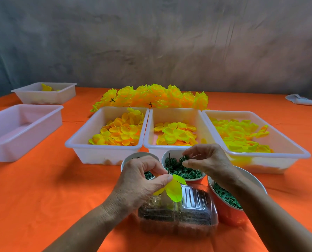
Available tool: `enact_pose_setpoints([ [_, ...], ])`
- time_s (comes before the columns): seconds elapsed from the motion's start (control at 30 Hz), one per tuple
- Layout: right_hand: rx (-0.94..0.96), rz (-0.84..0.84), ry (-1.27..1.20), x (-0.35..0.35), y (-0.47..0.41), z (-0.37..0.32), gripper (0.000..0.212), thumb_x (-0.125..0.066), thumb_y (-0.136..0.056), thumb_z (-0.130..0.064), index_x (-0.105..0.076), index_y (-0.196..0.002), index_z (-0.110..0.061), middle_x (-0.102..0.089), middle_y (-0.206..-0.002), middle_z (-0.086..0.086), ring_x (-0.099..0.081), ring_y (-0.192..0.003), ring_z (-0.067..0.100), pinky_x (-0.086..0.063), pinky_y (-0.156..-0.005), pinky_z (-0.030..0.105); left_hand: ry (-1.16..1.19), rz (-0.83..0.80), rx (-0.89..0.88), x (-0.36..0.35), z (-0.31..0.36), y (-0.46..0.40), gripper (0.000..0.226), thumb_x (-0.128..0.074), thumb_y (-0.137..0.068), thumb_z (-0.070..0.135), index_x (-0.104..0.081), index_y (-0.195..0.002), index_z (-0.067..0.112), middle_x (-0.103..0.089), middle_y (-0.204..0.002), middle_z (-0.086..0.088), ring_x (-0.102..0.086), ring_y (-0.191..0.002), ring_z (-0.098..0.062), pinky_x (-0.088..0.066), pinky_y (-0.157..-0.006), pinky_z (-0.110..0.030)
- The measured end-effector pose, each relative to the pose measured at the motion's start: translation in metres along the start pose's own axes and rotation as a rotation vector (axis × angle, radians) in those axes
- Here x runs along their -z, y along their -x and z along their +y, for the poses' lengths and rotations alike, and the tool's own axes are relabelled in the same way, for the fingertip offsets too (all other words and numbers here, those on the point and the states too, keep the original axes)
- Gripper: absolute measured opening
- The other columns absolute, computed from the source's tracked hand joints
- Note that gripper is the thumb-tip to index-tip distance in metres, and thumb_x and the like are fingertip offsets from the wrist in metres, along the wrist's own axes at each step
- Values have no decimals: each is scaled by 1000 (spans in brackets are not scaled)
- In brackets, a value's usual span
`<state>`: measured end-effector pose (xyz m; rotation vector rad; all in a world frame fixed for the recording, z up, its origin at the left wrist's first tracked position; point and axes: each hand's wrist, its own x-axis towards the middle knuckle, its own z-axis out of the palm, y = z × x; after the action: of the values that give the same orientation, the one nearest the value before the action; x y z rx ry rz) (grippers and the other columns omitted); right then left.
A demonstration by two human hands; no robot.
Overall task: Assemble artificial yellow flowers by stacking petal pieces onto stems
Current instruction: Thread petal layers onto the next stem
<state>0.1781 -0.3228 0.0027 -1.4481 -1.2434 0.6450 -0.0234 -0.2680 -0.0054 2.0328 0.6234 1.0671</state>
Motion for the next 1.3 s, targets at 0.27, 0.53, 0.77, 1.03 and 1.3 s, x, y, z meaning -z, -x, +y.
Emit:
enact_pose_setpoints([
  [0.27, -115, 31, -211, -3, 3, 1, 21, -67, -71, 18, -72, -75, -2, -71, -64, 7, -68, -57, 12, -54, -54, 19, -7, 4, -11, -1, 1, 0, 28, -82, -69, 12, -64, -57, 30, -67, -74, 8, -61, -68, -2, -47, -67, -12],
  [0.53, -96, 93, 151, -8, 3, 2, 20, -64, -84, 4, -66, -76, -15, -70, -70, 8, -67, -55, 15, -50, -46, 25, -25, -2, 4, 0, 3, 1, 25, -81, -70, 13, -64, -58, 27, -67, -74, 8, -61, -69, -4, -46, -67, -10],
  [0.77, -31, 111, 104, -10, 8, -7, 26, -62, -80, 10, -69, -74, -14, -69, -66, 9, -69, -58, 15, -50, -50, 20, -26, -1, 10, 0, 4, 1, 26, -81, -70, 14, -63, -58, 29, -67, -74, 8, -60, -68, -1, -45, -67, -10],
  [1.03, -60, 29, -366, -24, 21, -35, 6, -72, -73, -5, -73, -77, -9, -73, -74, 16, -72, -70, 22, -55, -61, 20, -13, -11, 41, 0, 6, 1, 23, -81, -71, 13, -65, -60, 25, -66, -73, 5, -60, -69, -5, -47, -67, -13],
  [1.3, 70, 20, -528, -30, 31, -53, 30, -83, -52, -28, -76, -80, -17, -74, -82, 11, -72, -85, 28, -57, -76, 31, 5, -18, 69, 1, 10, 3, 22, -80, -72, 13, -65, -62, 26, -66, -68, 5, -60, -68, -3, -47, -68, -16],
])
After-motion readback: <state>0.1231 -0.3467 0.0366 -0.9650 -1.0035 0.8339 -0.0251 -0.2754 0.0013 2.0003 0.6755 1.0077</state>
